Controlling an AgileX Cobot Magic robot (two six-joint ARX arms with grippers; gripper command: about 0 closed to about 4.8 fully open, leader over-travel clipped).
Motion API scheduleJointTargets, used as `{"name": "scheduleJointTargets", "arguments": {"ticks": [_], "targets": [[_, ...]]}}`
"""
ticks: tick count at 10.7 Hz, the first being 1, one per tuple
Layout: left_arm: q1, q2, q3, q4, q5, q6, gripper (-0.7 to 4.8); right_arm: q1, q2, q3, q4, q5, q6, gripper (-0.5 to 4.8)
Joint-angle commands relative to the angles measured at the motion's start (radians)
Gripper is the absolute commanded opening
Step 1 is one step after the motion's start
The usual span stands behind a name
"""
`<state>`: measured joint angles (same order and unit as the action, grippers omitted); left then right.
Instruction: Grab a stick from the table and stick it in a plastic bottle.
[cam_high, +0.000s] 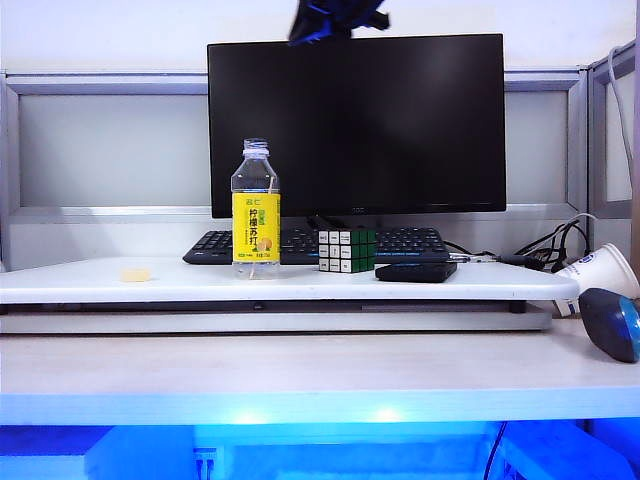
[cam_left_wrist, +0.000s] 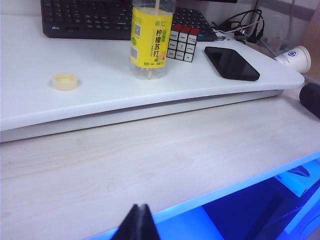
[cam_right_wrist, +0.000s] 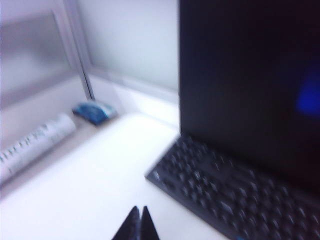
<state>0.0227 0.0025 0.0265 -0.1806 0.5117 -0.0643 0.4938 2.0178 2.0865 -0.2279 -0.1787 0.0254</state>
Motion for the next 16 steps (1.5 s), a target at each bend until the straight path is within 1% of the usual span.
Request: {"name": "scheduleJointTargets", "arguments": {"ticks": [1, 4, 9, 12, 14, 16], "targets": [[0.000, 0.001, 0.000, -0.012, 0.001, 0.004, -0.04, -0.017, -0.050, 0.004, -0.037, 0.006, -0.015, -0.03], [0.000, 0.001, 0.000, -0.012, 0.002, 0.004, -0.05, -0.033, -0.100, 0.004, -0.072, 0.050, -0.044, -0.03], [0.000, 0.001, 0.000, -0.012, 0.005, 0.003, -0.04, -0.092, -0.218, 0.002, -0.200, 0.069, -0.085, -0.03], [0.000, 0.001, 0.000, -0.012, 0.005, 0.003, -0.05, -0.127, -0.292, -0.012, -0.236, 0.077, -0.105, -0.03], [0.000, 0.001, 0.000, -0.012, 0.005, 0.003, -0.05, -0.154, -0.345, -0.035, -0.252, 0.079, -0.106, -0.03], [0.000, 0.001, 0.000, -0.012, 0.005, 0.004, -0.04, -0.193, -0.436, -0.107, -0.256, 0.092, -0.108, -0.03]]}}
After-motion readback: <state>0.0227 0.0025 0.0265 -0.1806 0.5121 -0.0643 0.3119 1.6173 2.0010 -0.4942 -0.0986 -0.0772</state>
